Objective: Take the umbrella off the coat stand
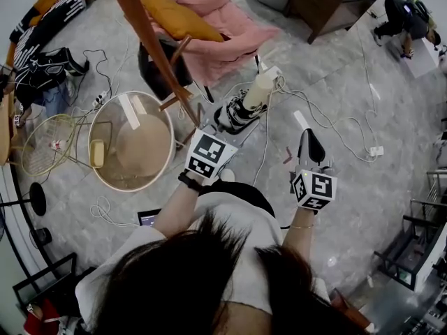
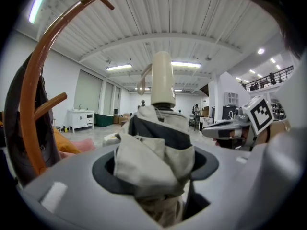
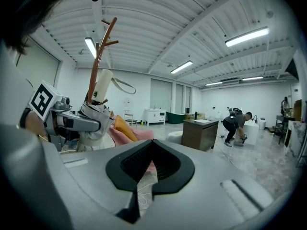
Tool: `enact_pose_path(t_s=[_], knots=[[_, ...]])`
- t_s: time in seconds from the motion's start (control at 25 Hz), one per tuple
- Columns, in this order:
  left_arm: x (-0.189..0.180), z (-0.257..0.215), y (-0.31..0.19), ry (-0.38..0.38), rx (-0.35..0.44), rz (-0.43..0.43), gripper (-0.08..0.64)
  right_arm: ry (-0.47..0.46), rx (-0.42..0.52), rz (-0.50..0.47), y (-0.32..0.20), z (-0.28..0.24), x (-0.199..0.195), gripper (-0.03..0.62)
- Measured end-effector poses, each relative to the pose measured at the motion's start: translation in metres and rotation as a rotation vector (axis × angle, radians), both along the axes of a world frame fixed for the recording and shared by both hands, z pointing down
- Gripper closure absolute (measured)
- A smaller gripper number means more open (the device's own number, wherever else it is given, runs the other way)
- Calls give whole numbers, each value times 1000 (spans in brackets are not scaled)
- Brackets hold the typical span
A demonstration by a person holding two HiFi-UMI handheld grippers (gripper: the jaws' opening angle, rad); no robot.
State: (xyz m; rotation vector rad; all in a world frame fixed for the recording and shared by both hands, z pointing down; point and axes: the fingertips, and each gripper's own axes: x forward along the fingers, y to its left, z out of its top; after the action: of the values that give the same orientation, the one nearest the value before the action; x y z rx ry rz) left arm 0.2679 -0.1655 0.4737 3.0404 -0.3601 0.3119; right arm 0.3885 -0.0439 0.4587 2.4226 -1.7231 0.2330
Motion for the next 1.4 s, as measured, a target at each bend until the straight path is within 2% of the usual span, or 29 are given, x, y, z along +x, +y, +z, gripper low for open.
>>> enact_pose_path(t_s=[0.88, 1.4], knots=[[-20, -3, -16, 8, 3, 4, 224, -3, 30, -6, -16, -9, -13, 589], [-38, -13, -27, 28, 18, -32, 224, 4, 37, -31, -26, -10, -27, 589]])
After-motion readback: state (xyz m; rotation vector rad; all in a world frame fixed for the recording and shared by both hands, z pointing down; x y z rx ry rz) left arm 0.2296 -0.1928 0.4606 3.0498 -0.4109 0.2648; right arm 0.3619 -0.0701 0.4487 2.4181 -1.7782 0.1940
